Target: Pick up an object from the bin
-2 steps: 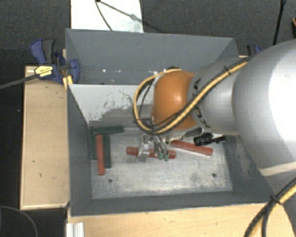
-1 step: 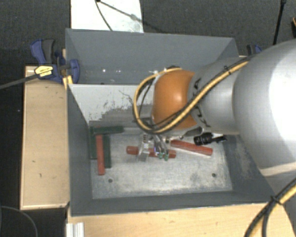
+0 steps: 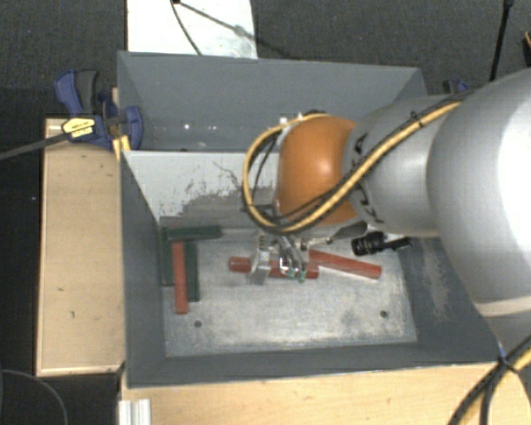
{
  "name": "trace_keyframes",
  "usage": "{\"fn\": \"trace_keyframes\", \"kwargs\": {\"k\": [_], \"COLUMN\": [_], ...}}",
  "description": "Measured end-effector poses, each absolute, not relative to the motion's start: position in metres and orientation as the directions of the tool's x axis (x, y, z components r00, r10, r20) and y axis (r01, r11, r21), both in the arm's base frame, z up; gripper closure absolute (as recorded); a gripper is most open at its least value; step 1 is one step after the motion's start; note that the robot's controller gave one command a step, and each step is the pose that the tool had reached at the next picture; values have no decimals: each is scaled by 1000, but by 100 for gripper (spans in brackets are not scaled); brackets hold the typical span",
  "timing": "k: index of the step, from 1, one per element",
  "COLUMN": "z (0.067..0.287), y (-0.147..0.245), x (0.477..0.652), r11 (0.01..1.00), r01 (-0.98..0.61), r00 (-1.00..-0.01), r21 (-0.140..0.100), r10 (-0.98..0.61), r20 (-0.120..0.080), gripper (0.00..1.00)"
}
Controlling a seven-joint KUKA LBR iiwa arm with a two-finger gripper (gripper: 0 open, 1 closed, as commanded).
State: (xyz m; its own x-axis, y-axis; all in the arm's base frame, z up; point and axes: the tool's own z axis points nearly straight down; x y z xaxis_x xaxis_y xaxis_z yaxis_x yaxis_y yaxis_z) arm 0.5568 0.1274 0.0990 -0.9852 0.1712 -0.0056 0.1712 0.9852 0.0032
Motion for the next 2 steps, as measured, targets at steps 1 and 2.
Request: {"fn": "trace_keyframes", "kwargs": {"k": [1,2], "z": [121,139], "y": [128,128], "x": [558,559], "r11": [985,985], "r01": [172,173], "r00": [-985,-985], "r21": [3,3], "r10": [172,173], "r20": [-6,-6], "gripper": [100,100]}}
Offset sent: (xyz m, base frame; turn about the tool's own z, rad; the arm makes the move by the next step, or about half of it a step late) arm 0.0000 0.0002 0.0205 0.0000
